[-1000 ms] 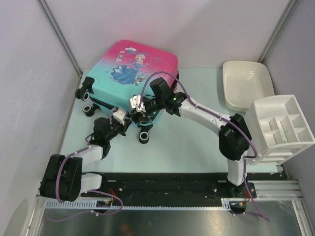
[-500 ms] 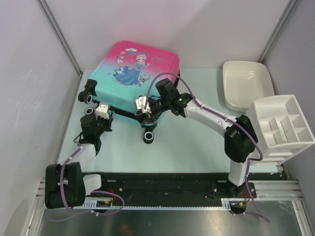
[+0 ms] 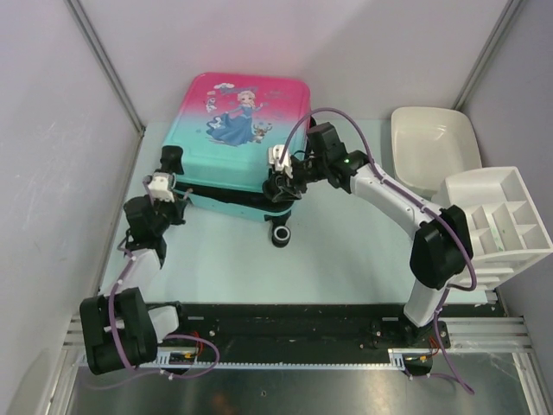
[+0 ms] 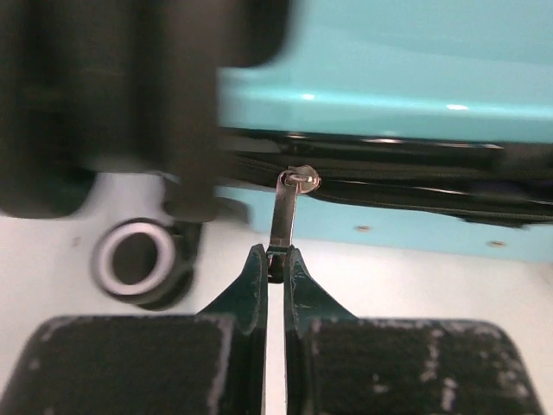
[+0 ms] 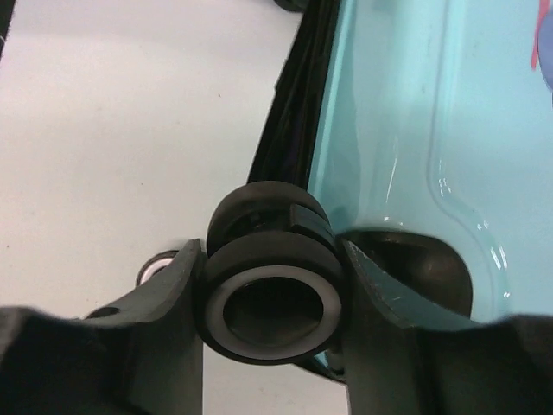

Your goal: Open, take out, and arrange the luggage

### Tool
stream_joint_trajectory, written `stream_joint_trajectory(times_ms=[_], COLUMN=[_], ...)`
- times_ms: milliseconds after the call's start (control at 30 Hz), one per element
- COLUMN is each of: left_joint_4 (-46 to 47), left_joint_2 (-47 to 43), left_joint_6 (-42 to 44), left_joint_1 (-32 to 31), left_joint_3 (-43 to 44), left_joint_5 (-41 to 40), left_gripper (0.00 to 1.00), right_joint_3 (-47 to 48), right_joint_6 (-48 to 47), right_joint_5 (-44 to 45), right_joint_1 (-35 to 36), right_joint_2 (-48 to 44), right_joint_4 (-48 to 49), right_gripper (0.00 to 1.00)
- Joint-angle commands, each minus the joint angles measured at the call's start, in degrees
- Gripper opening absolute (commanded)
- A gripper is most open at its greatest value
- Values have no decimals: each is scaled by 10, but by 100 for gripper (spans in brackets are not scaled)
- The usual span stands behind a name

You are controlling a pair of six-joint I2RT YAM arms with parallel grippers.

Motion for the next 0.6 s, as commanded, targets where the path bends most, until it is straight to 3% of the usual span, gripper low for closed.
stream_joint_trajectory(times_ms=[0, 300, 567], left_joint_4=[9, 66, 100], left_joint_2=[36, 114, 254], left_joint_6=[-41, 16, 77], left_joint_1=[78, 133, 148], left_joint_3=[58, 116, 230], left_joint_5=[-137, -103, -52], left_gripper=[0, 0, 0], right_joint_3=[-26, -33, -36], right_joint_6=[47, 39, 22], right_joint_5=[173, 178, 185], right_joint_1=[-84, -91, -112], right_joint_2=[20, 20, 13], right_joint_4=[-88, -90, -105], right_gripper=[0, 0, 0])
